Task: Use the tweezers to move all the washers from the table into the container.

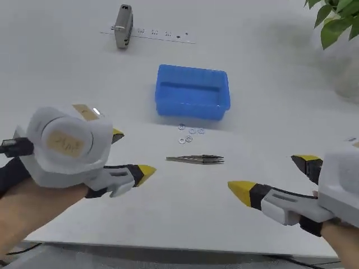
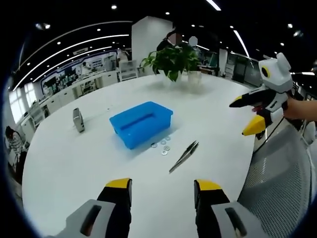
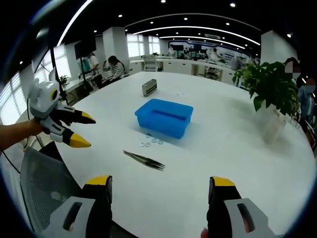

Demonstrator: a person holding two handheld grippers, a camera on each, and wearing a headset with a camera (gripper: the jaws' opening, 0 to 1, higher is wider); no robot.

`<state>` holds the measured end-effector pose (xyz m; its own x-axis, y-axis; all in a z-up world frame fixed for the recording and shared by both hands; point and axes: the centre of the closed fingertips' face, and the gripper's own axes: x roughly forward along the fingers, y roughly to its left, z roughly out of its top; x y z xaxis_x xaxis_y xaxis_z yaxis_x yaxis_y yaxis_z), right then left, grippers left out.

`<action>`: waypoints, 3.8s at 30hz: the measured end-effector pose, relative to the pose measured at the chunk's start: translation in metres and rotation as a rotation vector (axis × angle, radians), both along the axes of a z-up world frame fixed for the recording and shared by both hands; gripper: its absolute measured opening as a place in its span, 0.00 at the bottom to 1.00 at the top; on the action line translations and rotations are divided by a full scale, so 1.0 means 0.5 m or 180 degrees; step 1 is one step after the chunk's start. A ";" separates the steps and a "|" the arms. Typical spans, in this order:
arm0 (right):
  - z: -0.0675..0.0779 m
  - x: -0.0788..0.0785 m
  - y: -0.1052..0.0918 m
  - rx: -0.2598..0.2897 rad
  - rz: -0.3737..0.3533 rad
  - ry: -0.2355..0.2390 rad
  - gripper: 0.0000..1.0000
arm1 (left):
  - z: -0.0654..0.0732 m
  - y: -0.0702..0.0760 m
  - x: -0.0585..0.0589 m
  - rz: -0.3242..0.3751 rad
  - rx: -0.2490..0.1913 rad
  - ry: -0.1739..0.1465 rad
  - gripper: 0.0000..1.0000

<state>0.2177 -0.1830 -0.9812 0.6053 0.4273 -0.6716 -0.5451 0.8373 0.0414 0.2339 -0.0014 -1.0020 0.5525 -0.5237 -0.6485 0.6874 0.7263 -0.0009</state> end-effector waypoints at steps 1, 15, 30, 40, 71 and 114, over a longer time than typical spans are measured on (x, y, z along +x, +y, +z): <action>-0.001 -0.002 0.000 -0.0011 0.0023 0.0007 0.77 | -0.004 -0.006 0.002 -0.0049 0.0011 0.0009 0.46; -0.024 -0.021 0.007 0.0061 0.0104 0.0145 0.66 | -0.100 -0.064 0.031 -0.0616 0.0320 0.0309 0.23; -0.039 -0.030 0.014 0.0064 0.0195 0.0255 0.61 | -0.138 -0.089 0.060 -0.0926 0.0488 0.0372 0.08; -0.054 -0.039 0.023 0.0013 0.0263 0.0347 0.60 | -0.149 -0.099 0.055 -0.1215 0.0561 0.0347 0.00; 0.021 -0.045 0.083 -0.0001 0.0646 0.0045 0.47 | 0.040 -0.144 -0.027 -0.1470 0.0186 -0.0221 0.00; 0.129 -0.171 0.302 0.0229 0.2894 -0.0126 0.05 | 0.304 -0.116 -0.219 -0.2631 0.0096 -0.0413 0.00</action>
<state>0.1322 -0.0322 -0.9168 0.0369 0.7910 -0.6107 -0.9958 0.0805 0.0442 0.1244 -0.0596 -0.8503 0.0695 -0.7764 -0.6264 0.9919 -0.0133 0.1265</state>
